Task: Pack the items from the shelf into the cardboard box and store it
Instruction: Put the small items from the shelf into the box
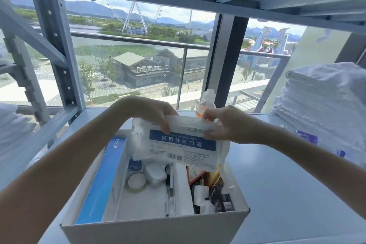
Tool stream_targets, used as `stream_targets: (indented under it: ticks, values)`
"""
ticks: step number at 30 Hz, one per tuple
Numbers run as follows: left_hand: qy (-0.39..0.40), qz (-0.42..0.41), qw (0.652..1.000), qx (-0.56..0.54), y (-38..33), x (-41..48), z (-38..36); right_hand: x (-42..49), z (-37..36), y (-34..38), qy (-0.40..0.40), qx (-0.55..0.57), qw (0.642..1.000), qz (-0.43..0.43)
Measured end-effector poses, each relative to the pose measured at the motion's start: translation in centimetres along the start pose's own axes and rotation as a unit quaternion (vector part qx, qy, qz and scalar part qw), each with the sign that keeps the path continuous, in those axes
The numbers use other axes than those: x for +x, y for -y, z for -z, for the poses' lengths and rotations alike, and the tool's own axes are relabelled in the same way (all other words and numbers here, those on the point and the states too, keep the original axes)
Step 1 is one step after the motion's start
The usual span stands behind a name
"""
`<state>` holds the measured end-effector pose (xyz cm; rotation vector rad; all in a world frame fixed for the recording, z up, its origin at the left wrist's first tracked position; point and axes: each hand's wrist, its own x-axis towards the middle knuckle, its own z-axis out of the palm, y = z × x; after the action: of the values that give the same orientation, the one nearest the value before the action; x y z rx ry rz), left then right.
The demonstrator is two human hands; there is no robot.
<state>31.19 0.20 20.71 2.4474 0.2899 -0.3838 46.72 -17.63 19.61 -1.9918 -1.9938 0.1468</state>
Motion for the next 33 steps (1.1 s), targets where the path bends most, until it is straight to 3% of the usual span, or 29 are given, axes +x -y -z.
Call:
stream_targets:
  ticks: [3,6,7,9,11,14,20,22,25,29,33]
  values:
    - [-0.189,-0.006,0.971,0.149,0.3,-0.1,0.8,-0.6,-2.1,0.9,-0.031,0.14,0.987,-0.071]
    - [-0.428,0.005,0.858,0.284,1.3,-0.3,-0.6,-2.1,-4.1,1.6,-0.042,0.173,0.979,-0.102]
    - [-0.453,0.009,0.847,0.277,1.6,-0.5,-1.4,-2.7,-4.7,1.9,-0.04,0.156,0.982,-0.101]
    - [-0.375,0.053,0.898,0.222,2.4,-0.3,-3.4,-4.1,-5.7,2.2,-0.043,0.118,0.988,-0.088]
    - [-0.204,0.095,0.956,0.188,3.2,0.8,-5.8,-5.0,-6.4,2.5,-0.053,0.09,0.992,-0.076]
    - [-0.095,0.092,0.988,0.086,4.0,3.0,-8.5,-5.7,-7.1,2.8,-0.042,0.054,0.995,-0.069]
    - [-0.131,0.034,0.991,0.0,4.2,5.0,-9.4,-5.4,-5.8,2.1,0.172,0.004,0.983,-0.057]
    - [-0.124,0.02,0.989,-0.072,3.8,5.2,-10.0,-5.3,-5.3,1.3,0.15,-0.051,0.986,-0.04]
    - [-0.1,-0.013,0.99,-0.094,3.2,5.9,-11.3,-5.3,-4.9,0.7,0.055,-0.16,0.985,0.042]
    - [-0.066,-0.043,0.989,-0.127,2.6,6.6,-12.4,-4.7,-5.0,1.2,0.021,-0.159,0.983,0.094]
    - [-0.057,-0.07,0.976,-0.199,3.6,5.8,-11.7,-2.9,-5.2,2.0,0.039,-0.174,0.979,0.103]
